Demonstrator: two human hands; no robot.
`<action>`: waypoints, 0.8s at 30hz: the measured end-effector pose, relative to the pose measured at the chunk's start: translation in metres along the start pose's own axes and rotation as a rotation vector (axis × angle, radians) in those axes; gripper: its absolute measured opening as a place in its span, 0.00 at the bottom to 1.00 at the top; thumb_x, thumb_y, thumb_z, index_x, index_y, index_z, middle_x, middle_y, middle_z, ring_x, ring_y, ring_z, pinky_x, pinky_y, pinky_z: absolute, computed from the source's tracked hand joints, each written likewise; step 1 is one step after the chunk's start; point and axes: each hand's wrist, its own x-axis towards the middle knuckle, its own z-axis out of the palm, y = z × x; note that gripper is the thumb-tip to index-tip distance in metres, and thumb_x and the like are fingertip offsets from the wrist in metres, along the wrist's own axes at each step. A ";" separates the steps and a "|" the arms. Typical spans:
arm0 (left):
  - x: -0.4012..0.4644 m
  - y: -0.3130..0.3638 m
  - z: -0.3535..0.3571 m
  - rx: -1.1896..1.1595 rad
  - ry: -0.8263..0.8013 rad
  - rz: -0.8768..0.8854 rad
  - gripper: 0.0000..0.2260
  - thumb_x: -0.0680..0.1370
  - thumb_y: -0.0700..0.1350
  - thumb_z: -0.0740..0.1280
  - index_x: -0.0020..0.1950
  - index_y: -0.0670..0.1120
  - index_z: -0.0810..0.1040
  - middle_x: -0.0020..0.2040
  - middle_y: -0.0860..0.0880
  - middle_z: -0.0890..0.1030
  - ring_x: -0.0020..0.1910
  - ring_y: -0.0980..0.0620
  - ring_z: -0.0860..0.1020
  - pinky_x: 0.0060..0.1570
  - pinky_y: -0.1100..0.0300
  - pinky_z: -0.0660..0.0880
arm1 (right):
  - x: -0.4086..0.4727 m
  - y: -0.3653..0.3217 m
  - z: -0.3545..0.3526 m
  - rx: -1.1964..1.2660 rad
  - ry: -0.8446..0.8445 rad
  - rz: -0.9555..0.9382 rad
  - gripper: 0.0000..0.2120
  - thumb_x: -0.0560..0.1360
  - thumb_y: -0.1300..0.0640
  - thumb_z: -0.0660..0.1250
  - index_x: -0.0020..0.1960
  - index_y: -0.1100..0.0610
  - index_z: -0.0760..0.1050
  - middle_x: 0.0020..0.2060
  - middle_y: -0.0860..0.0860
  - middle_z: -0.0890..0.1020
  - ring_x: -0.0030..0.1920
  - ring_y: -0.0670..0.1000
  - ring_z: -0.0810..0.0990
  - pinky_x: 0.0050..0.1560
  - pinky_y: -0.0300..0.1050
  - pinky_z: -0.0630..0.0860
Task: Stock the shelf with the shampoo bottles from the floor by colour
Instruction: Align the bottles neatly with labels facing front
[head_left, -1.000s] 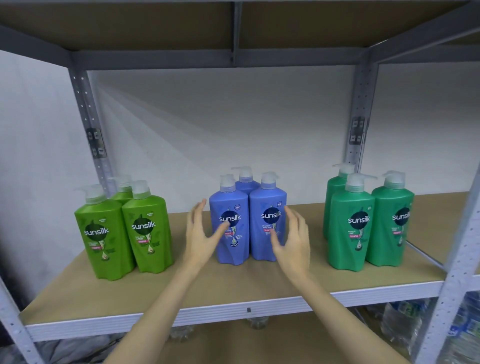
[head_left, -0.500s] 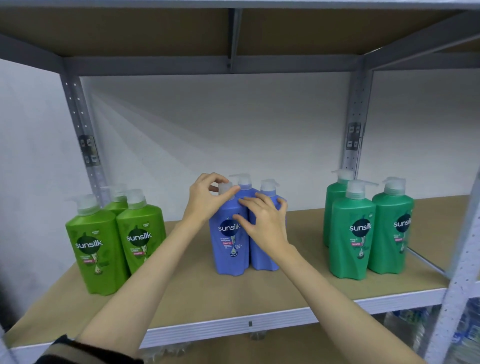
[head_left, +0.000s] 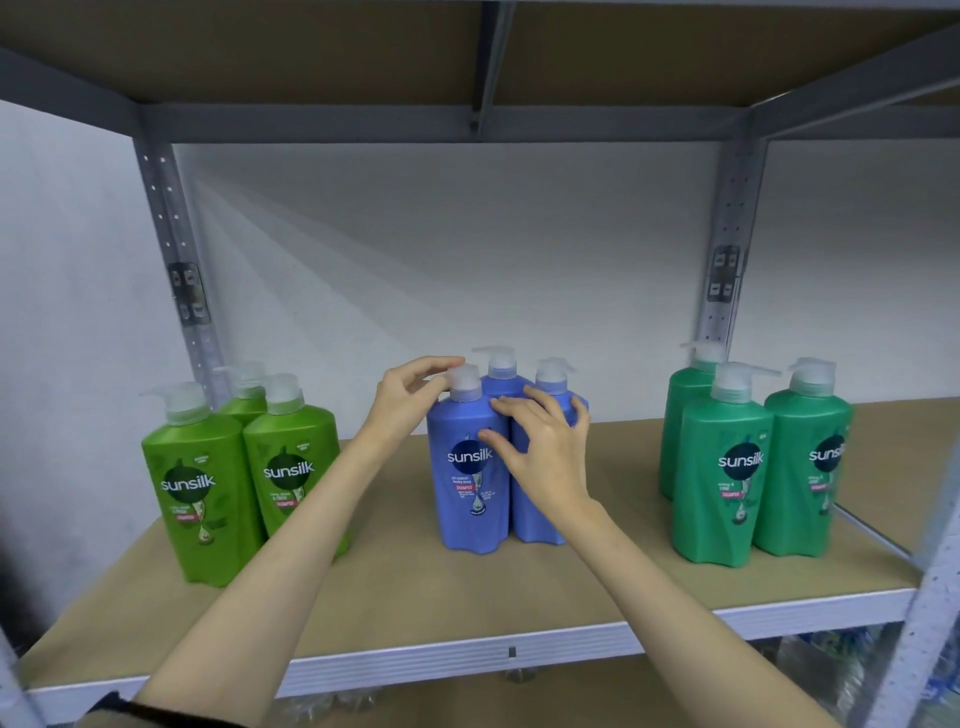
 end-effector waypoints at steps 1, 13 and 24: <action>-0.002 -0.003 -0.001 -0.013 -0.006 0.004 0.12 0.77 0.37 0.63 0.59 0.45 0.76 0.56 0.47 0.79 0.54 0.51 0.77 0.54 0.60 0.74 | 0.000 0.000 -0.001 0.007 -0.015 0.002 0.20 0.71 0.40 0.60 0.54 0.52 0.79 0.52 0.44 0.83 0.64 0.50 0.74 0.68 0.52 0.47; -0.051 -0.091 0.011 -0.185 -0.082 -0.201 0.38 0.64 0.33 0.76 0.70 0.47 0.64 0.61 0.50 0.77 0.54 0.60 0.79 0.51 0.63 0.77 | 0.049 -0.027 -0.019 0.540 -0.291 0.118 0.21 0.77 0.56 0.64 0.69 0.55 0.67 0.64 0.50 0.73 0.61 0.48 0.73 0.63 0.40 0.69; -0.057 -0.101 0.018 -0.218 -0.026 -0.176 0.39 0.59 0.48 0.78 0.67 0.52 0.67 0.62 0.52 0.77 0.62 0.53 0.75 0.59 0.54 0.74 | 0.073 -0.025 -0.006 0.801 -0.331 0.442 0.17 0.67 0.59 0.76 0.55 0.60 0.80 0.49 0.50 0.82 0.47 0.45 0.79 0.52 0.31 0.76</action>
